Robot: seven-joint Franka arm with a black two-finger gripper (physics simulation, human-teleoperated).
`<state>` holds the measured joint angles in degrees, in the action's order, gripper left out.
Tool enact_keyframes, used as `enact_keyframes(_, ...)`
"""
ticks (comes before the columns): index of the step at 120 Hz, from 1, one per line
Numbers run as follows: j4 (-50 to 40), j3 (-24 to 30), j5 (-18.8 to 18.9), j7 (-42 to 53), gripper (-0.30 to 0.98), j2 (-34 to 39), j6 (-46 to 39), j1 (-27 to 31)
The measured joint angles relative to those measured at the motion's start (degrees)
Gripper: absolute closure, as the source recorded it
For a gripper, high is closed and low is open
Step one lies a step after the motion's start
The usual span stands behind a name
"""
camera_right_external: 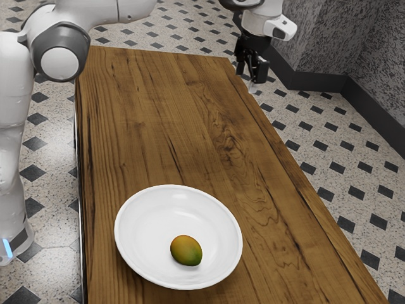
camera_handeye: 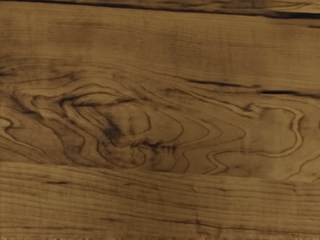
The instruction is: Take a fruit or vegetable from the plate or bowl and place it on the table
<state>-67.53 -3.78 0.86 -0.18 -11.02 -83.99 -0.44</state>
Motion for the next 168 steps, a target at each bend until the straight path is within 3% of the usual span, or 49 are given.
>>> enact_keyframes(27,1.48,0.64,-0.44,-0.18,0.00,0.08,0.41,-0.70)
enact_keyframes(40,-0.13,1.19,0.08,0.78,0.00,-1.51,0.56,-6.35)
enact_keyframes(49,-0.96,1.50,0.14,2.40,0.00,-6.37,-0.15,-9.89)
enact_keyframes(61,-1.34,4.99,0.08,5.82,0.00,-11.44,-3.01,-11.21)
enact_keyframes(76,-2.04,8.91,0.09,9.73,0.00,-12.75,-5.45,-14.55)
enact_keyframes(108,-22.22,7.71,0.30,15.85,0.00,-2.71,-10.44,-15.74)
enact_keyframes(134,-29.85,7.65,0.95,18.92,0.00,2.84,-19.44,-20.11)
enact_keyframes(168,-40.36,7.58,-0.27,23.27,0.00,8.86,-25.45,-19.98)
